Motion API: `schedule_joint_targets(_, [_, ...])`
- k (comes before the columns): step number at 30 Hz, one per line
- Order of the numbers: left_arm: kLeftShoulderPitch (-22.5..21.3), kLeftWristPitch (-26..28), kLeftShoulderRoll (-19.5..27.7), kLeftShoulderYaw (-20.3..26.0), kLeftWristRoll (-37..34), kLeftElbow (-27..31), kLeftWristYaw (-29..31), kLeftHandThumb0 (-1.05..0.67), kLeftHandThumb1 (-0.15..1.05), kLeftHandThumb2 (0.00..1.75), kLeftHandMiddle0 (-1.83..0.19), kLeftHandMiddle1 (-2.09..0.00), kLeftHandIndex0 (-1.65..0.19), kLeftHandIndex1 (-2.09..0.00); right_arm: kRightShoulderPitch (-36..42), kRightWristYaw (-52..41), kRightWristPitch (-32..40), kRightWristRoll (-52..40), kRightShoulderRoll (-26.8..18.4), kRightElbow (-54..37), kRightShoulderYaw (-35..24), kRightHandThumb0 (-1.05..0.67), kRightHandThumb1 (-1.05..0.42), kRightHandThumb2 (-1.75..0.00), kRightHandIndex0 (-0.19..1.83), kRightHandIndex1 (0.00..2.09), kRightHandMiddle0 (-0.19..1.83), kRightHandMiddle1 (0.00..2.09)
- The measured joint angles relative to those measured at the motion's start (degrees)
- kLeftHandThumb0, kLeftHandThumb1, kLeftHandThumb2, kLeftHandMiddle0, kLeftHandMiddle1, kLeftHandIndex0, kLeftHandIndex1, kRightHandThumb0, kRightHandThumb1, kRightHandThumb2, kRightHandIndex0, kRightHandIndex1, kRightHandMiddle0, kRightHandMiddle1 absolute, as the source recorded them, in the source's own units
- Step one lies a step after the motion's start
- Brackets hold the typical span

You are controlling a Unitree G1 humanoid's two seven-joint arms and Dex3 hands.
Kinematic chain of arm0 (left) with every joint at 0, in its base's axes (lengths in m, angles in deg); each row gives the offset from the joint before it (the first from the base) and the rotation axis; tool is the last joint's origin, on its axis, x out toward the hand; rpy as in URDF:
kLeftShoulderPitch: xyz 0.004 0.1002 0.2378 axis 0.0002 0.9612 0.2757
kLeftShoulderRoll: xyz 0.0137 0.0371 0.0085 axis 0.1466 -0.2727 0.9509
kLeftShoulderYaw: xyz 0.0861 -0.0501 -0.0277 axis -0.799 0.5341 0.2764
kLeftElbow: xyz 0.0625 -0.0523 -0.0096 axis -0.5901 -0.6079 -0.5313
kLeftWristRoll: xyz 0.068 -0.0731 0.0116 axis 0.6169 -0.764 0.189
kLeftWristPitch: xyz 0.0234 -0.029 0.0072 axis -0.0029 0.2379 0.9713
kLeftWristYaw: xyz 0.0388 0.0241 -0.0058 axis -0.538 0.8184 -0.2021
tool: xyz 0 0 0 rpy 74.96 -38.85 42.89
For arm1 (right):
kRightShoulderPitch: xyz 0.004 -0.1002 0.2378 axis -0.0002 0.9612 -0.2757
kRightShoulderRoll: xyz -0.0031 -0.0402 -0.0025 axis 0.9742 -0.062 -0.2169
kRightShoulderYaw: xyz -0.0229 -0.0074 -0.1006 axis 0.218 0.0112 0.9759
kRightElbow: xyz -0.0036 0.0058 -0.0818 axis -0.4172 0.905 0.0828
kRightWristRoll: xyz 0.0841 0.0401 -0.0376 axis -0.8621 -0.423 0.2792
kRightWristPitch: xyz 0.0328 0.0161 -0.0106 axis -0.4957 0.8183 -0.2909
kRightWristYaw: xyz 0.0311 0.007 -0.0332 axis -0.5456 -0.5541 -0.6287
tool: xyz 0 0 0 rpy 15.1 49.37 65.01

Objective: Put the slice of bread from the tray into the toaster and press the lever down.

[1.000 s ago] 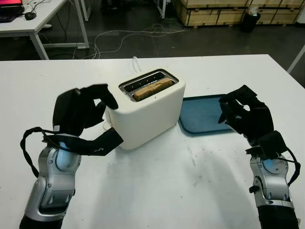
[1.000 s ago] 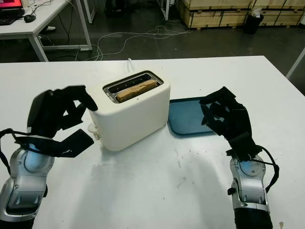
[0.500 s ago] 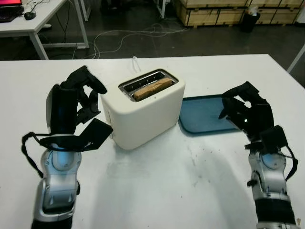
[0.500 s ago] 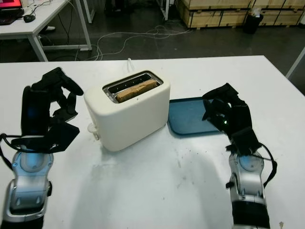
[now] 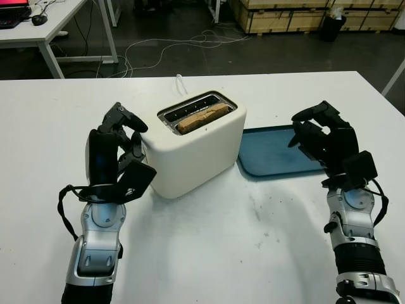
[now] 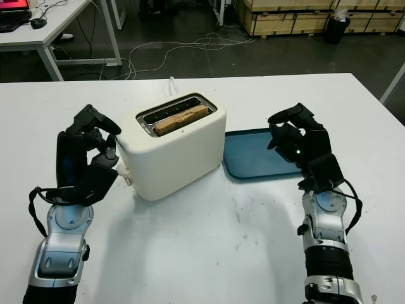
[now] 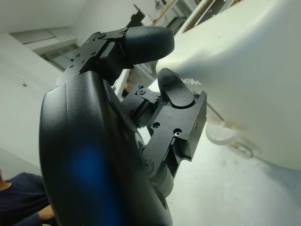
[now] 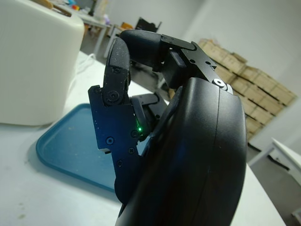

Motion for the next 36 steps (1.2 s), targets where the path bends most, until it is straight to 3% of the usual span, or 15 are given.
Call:
schedule_joint_targets(5, [0.1,1.3,2.4,0.0,1.0,0.7,2.7,0.05,0.89,0.74,-1.01,-1.75,-0.65,-1.75,1.0,0.4,2.3,0.5,-0.1,-2.5,1.1,-0.22,-0.92,-0.44,0.78,1.74,0.65,1.43])
schedule_joint_targets(10, [0.1,4.2,6.5,0.9,1.0,3.3,9.0,0.10,0.87,0.75,-1.05,-1.75,-0.69,-1.75,1.0,-1.3,4.1,2.3,-4.2,-3.0,1.5,-0.21,-0.92,-0.43,0.71,1.74,0.63,1.39])
schedule_joint_targets(18, [-2.2,8.4,14.6,4.9,0.0,6.8,18.2,0.16,0.65,0.98,-1.03,-1.75,-0.74,-1.75,-1.4,-6.2,4.4,2.2,-9.4,-0.1,1.5,-0.16,-0.92,-0.41,0.72,1.64,0.67,1.31])
schedule_joint_targets(24, [-3.4,8.9,17.0,6.2,-0.8,6.6,20.1,0.18,0.60,1.03,-1.03,-1.75,-0.74,-1.75,-3.8,-7.9,3.6,2.4,-11.3,2.6,1.5,-0.14,-0.92,-0.42,0.72,1.74,0.57,1.55])
schedule_joint_targets(36, [-3.8,9.1,18.4,6.7,-0.8,4.2,20.2,0.15,0.55,1.03,-0.99,-1.75,-0.71,-1.75,-6.1,-9.5,2.0,3.0,-12.8,5.6,2.4,-0.15,-0.92,-0.43,0.78,1.75,0.51,1.65])
